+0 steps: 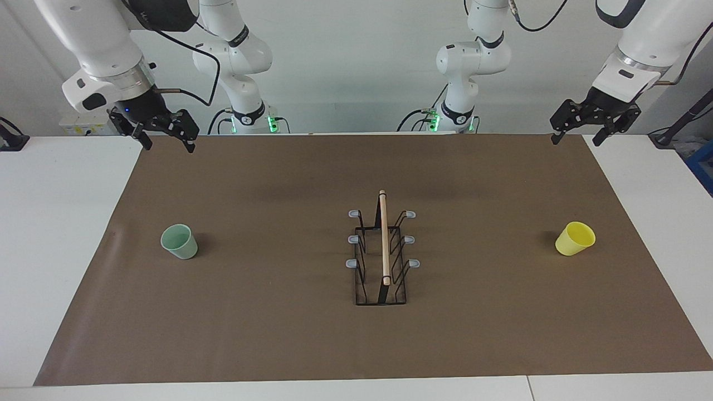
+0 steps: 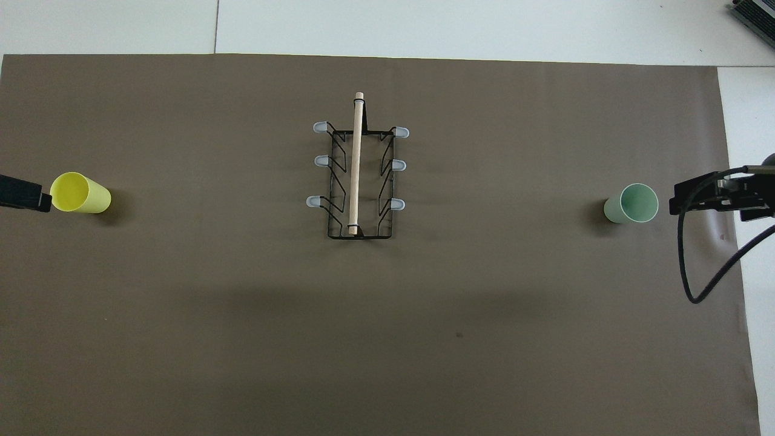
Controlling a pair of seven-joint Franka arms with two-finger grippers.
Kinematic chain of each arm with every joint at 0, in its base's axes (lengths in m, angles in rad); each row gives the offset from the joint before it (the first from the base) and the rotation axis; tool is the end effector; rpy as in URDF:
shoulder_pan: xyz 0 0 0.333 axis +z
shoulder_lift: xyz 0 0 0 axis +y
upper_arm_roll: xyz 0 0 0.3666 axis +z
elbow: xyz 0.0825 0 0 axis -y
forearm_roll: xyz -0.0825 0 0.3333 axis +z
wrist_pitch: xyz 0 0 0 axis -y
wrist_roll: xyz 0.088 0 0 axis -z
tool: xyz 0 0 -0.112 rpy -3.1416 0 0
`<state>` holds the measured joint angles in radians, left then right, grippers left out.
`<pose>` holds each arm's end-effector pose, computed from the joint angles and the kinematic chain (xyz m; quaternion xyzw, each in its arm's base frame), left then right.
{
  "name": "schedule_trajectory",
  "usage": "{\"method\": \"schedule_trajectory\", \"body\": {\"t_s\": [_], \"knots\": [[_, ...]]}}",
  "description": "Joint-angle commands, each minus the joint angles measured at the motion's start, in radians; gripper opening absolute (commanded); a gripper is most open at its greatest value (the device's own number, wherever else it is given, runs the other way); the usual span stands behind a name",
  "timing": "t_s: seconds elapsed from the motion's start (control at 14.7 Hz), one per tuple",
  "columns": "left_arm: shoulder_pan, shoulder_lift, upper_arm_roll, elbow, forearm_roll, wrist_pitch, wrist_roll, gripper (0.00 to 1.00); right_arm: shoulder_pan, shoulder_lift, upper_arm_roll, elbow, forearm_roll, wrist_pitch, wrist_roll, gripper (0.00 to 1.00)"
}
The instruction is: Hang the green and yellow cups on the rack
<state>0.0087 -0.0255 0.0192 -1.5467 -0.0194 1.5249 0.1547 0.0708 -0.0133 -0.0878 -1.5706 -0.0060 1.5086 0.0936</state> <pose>0.4902 0.0116 0.6889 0.9979 -0.0638 0.0027 0.0097 0.4921 -0.0095 0.6715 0.9982 -0.0554 -0.0243 0.0034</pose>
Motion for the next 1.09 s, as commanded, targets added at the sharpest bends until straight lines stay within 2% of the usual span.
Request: {"method": "schedule_trajectory", "body": {"t_s": [0.0,0.75,0.88,1.02], "knots": [[-0.001,-0.005,-0.007,0.01,0.018,-0.02,-0.015,1.0,-0.006,0.004,0.005,0.004,-0.003,0.008,0.008,1.0],[0.002,-0.025,-0.01,-0.021,0.016,0.003,-0.058,1.0,-0.003,-0.022,0.005,-0.025,0.02,-0.011,0.005,1.0],[-0.001,-0.018,0.004,-0.012,0.012,0.001,-0.064,1.0,0.0,-0.025,0.008,-0.038,0.005,0.007,0.005,1.0],[-0.051,0.004,0.063,-0.009,0.018,0.012,-0.064,1.0,-0.003,-0.016,0.006,-0.045,-0.002,0.036,0.005,1.0]]}}
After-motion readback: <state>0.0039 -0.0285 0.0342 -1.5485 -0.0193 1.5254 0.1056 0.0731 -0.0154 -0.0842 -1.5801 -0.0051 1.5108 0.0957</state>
